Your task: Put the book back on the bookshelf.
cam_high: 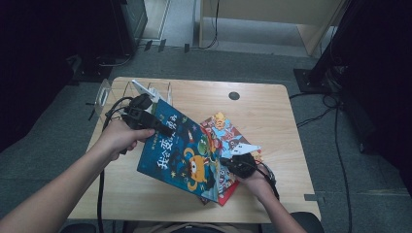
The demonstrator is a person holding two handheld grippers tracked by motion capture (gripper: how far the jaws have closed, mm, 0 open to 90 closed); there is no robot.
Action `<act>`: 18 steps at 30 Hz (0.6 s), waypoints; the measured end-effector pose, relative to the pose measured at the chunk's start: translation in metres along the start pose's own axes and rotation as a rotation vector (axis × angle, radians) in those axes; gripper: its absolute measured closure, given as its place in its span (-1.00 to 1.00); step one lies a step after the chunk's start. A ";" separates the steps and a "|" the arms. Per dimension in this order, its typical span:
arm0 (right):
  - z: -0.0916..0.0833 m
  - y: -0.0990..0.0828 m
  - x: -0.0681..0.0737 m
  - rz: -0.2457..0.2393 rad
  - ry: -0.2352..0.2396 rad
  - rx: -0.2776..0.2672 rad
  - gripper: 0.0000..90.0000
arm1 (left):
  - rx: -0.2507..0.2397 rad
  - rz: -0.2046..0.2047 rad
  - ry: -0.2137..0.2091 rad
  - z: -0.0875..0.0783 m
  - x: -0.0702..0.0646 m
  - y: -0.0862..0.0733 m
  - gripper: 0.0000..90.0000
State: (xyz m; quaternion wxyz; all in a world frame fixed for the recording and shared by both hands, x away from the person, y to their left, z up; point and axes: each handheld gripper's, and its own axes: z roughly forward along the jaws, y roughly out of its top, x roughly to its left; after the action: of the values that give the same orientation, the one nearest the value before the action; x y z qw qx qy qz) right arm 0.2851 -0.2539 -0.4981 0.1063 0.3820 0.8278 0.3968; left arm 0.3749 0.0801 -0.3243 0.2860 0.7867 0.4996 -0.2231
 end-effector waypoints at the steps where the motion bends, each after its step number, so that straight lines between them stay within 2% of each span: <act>1: 0.000 0.000 0.000 0.002 0.001 0.001 1.00 | 0.005 -0.008 -0.006 0.000 0.001 0.001 0.70; 6: 0.000 0.002 -0.001 -0.020 0.011 0.012 0.94 | 0.030 -0.067 -0.042 -0.002 0.007 0.004 0.75; 9: -0.003 0.004 -0.006 -0.022 0.003 -0.004 0.91 | 0.022 -0.118 -0.092 -0.009 0.011 0.006 0.81; 10: -0.005 0.005 -0.008 -0.012 0.003 -0.017 0.91 | 0.024 -0.113 -0.099 -0.012 0.011 0.006 0.83; 14: -0.009 0.006 -0.016 0.015 -0.009 -0.042 0.83 | 0.035 -0.110 -0.078 -0.018 0.005 0.006 0.83; 18: -0.006 0.009 -0.017 -0.005 -0.013 -0.033 0.73 | 0.021 -0.109 -0.079 -0.025 0.003 0.004 0.83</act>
State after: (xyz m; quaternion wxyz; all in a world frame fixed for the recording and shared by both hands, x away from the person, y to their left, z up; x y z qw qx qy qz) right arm 0.2994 -0.2659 -0.4897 0.1190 0.3805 0.8216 0.4074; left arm 0.3818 0.0974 -0.3073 0.2848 0.7517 0.5277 -0.2746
